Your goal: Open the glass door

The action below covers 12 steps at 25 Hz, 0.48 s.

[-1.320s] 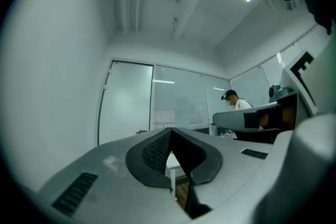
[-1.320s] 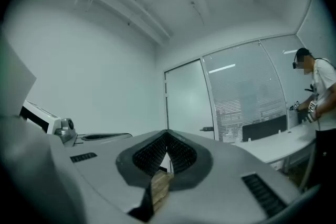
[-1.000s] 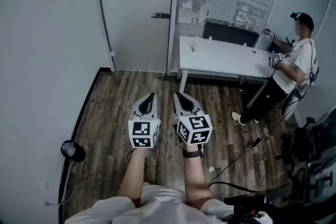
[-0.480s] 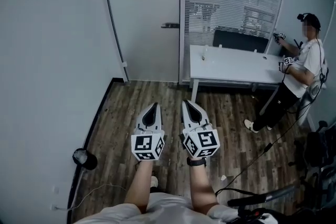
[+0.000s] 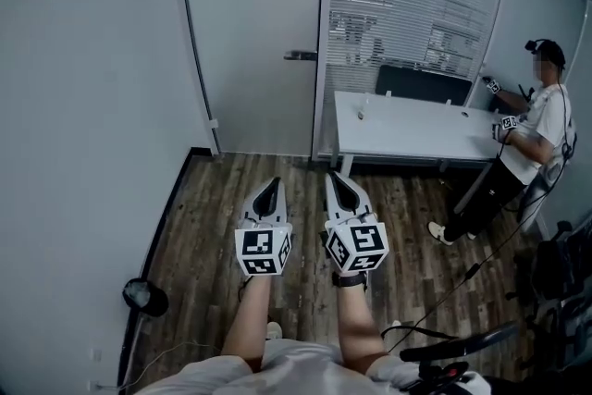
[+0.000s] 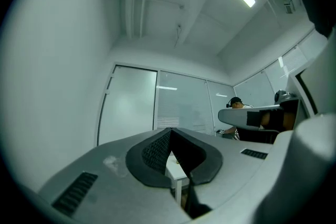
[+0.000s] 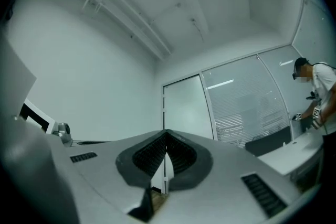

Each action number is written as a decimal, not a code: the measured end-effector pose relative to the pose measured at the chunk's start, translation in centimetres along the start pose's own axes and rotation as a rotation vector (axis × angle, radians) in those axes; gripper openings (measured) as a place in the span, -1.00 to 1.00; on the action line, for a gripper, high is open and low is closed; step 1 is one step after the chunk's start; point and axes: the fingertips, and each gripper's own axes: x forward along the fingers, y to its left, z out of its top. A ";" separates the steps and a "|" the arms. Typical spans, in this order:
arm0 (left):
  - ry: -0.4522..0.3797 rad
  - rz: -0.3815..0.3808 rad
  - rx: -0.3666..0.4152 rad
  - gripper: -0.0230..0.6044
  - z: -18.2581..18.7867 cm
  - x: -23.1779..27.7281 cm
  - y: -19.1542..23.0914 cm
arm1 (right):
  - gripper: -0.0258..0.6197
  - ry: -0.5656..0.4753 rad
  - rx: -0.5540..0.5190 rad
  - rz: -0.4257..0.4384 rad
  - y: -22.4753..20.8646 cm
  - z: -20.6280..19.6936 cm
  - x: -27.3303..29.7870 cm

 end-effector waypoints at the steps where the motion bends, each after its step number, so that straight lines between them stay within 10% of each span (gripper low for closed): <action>1: 0.000 0.003 -0.007 -0.93 -0.2 0.4 1.4 | -0.92 -0.001 -0.004 0.008 0.8 -0.3 1.3; 12: 0.001 -0.011 -0.061 -0.93 -1.8 3.0 12.5 | -0.92 0.047 -0.001 0.027 7.4 -4.8 11.9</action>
